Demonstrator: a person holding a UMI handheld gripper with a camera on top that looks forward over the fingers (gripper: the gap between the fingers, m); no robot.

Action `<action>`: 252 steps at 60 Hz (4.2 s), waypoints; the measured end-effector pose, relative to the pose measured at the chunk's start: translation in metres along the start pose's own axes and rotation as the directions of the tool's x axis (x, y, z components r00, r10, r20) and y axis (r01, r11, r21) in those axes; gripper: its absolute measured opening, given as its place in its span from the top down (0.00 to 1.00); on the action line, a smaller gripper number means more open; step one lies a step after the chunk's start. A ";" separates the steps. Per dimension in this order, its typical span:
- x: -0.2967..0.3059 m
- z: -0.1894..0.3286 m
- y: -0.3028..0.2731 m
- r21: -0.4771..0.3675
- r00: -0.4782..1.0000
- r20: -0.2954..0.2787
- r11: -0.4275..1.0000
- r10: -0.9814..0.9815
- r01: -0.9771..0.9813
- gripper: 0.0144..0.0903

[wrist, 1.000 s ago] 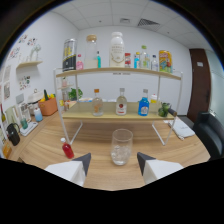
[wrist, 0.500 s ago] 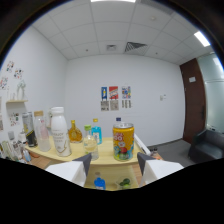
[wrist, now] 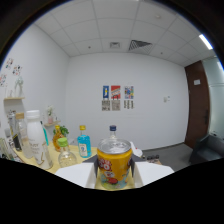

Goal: Make me a cup of Vodka Sunrise.

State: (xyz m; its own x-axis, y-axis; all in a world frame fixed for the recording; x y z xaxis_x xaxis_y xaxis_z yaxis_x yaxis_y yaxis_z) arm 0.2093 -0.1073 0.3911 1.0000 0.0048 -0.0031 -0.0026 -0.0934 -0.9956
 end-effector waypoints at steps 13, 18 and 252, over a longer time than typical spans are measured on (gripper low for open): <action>-0.003 -0.021 -0.010 0.019 1.000 -0.013 1.000 -0.023 0.023 0.52; -0.007 -0.044 -0.023 0.049 0.999 -0.018 0.998 -0.028 0.028 0.52; -0.065 -0.174 0.241 -0.250 0.996 -0.050 0.964 0.077 -0.087 0.07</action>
State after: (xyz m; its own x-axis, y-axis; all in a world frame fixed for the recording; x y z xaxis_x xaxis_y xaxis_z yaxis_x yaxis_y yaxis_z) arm 0.1447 -0.3035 0.1674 0.9959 -0.0517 -0.0746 -0.0878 -0.3392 -0.9366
